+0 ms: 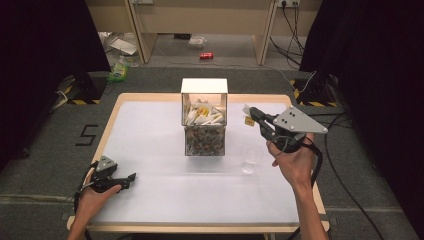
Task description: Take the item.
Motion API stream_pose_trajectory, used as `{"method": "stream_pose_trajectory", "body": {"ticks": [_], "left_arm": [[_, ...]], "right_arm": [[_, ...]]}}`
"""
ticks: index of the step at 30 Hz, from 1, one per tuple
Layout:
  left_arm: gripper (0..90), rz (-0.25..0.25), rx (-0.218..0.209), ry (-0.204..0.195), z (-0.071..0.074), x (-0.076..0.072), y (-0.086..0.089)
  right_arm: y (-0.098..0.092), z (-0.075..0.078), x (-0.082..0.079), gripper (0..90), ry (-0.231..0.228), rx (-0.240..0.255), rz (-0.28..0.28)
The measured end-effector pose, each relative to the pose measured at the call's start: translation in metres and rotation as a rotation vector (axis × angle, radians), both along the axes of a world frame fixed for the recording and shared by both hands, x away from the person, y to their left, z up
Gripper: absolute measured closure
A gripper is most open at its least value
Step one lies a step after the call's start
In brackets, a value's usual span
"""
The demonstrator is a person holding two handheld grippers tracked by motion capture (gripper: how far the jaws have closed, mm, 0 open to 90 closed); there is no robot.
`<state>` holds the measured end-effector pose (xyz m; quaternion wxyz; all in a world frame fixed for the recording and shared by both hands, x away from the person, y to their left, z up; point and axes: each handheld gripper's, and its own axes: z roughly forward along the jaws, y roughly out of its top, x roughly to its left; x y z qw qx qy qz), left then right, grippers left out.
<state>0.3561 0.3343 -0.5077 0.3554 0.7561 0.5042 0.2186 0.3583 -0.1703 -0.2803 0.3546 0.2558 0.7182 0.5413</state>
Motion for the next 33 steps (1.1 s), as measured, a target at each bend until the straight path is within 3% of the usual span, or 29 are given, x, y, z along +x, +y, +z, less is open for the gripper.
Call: {"method": "stream_pose_trajectory", "body": {"ticks": [9, 33], "left_arm": [[14.7, -0.001, 0.002, 0.000, 0.000, 0.000, 0.000], [14.6, 0.000, 0.000, -0.001, 0.000, 0.000, 0.000]], "right_arm": [[-0.007, -0.019, -0.003, 89.8, 0.026, 0.021, -0.008], [-0.019, -0.043, -0.010, 89.7, 0.066, 0.019, -0.025]]}}
